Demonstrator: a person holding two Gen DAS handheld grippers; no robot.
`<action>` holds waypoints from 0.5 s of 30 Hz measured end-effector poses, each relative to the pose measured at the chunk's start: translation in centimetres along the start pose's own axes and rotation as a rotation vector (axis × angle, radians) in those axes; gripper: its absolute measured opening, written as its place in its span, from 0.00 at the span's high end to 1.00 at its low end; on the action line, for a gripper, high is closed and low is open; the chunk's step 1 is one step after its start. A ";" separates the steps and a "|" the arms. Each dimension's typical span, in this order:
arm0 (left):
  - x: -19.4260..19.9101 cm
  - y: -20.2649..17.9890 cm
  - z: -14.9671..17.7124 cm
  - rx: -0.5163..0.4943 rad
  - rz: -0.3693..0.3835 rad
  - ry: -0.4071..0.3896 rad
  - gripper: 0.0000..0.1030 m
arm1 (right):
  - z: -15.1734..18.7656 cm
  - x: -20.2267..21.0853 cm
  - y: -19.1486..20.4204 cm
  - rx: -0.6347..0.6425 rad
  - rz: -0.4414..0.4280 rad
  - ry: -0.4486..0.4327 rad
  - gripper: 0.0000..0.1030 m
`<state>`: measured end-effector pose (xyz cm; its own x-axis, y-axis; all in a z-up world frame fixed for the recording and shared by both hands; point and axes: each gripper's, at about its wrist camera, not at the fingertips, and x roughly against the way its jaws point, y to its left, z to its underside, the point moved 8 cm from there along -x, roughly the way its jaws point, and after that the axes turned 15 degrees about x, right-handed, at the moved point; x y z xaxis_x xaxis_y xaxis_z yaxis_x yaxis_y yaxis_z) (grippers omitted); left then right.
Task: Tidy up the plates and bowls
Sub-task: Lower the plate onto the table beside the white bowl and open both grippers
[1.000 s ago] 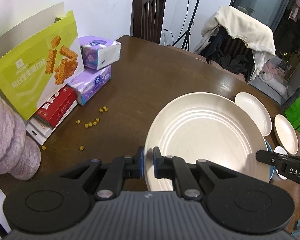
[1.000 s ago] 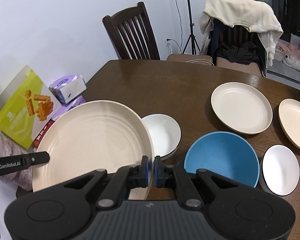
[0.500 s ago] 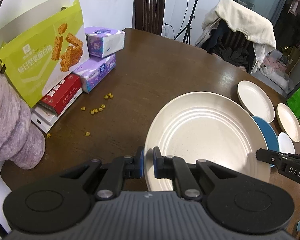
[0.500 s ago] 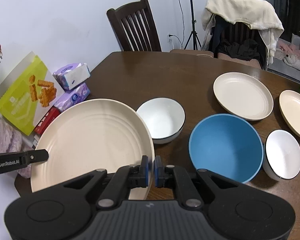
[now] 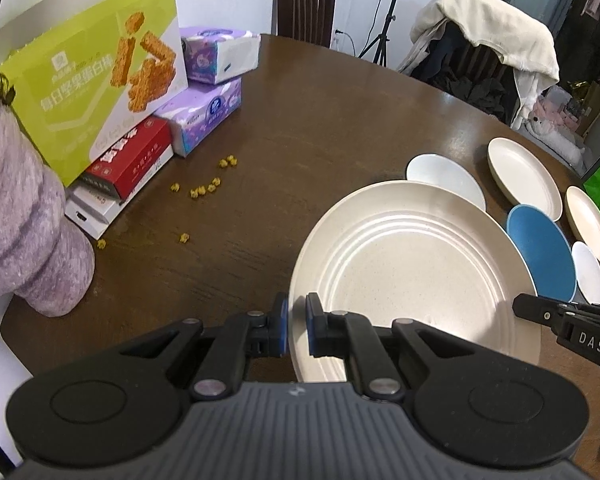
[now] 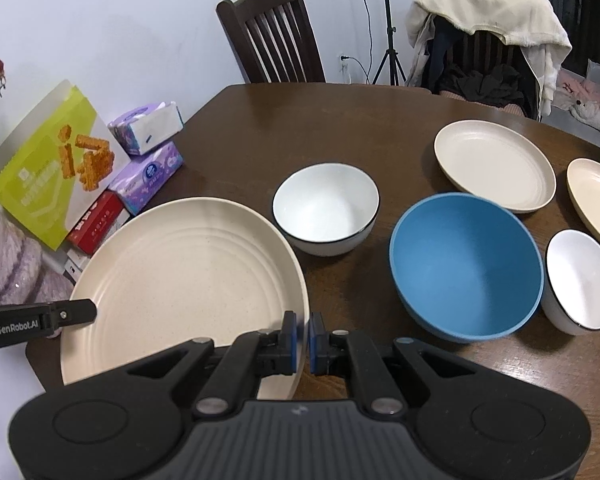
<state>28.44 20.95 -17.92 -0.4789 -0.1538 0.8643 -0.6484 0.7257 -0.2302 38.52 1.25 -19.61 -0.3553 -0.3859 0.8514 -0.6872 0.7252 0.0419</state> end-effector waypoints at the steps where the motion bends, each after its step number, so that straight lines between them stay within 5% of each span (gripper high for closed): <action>1: -0.2 0.2 0.1 0.003 -0.002 0.005 0.91 | 0.1 -0.2 0.1 0.003 0.000 0.004 0.94; 15: -2.6 1.8 0.9 0.010 -0.025 0.044 0.91 | 1.3 -3.1 1.5 0.037 0.003 0.046 0.94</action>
<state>28.00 22.05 -20.99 -0.4363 -0.1423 0.8885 -0.6662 0.7148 -0.2126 37.74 2.80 -22.85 -0.3282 -0.3569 0.8746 -0.7098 0.7041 0.0210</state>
